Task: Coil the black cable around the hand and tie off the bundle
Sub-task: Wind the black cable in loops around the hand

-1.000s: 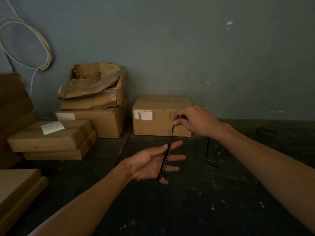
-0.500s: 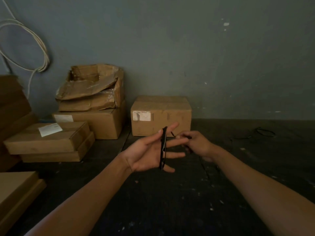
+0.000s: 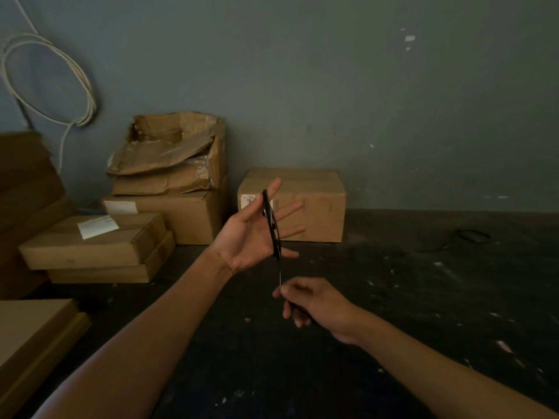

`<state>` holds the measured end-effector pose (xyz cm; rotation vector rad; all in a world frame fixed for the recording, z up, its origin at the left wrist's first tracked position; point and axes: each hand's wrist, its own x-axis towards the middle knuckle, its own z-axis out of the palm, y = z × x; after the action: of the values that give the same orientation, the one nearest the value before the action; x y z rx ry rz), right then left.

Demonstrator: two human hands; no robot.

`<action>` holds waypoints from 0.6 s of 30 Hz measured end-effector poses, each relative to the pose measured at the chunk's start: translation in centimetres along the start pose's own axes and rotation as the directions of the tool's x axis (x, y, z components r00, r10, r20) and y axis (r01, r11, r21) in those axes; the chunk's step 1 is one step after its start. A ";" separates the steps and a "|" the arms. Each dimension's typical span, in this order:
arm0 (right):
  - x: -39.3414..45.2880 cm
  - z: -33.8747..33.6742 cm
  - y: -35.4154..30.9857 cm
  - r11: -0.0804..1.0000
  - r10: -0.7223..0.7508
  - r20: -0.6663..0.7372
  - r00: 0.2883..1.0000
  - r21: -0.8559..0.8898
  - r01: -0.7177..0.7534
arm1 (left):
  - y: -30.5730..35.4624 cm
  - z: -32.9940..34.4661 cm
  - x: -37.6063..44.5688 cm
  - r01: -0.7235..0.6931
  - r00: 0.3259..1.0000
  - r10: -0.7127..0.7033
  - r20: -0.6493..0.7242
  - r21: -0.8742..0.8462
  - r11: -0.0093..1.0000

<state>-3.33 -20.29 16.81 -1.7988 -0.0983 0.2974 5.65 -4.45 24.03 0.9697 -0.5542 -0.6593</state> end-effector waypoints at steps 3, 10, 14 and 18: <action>-0.3 0.4 -1.0 0.986 -0.061 -0.032 0.998 -0.158 0.055 | -0.5 -0.6 0.0 -0.027 0.998 0.025 -0.064 -0.024 0.999; -1.7 -0.8 -4.3 0.827 -0.292 -0.095 0.952 -0.526 0.201 | -1.8 -2.2 -0.7 0.049 0.990 -0.037 -0.138 0.084 0.995; -1.7 -2.5 -6.9 0.736 -0.308 -0.088 0.947 -0.654 0.178 | -3.1 -2.6 -1.2 0.135 0.989 -0.123 -0.084 0.154 0.979; -1.5 -3.6 -8.8 0.556 -0.342 -0.044 0.939 -0.814 0.164 | -4.2 -1.8 -1.5 0.205 0.979 -0.199 -0.051 0.159 0.966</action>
<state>-3.05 -21.87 26.34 -2.6813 -0.4090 -0.1997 4.82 -4.03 19.34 1.2006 -0.4876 -0.7868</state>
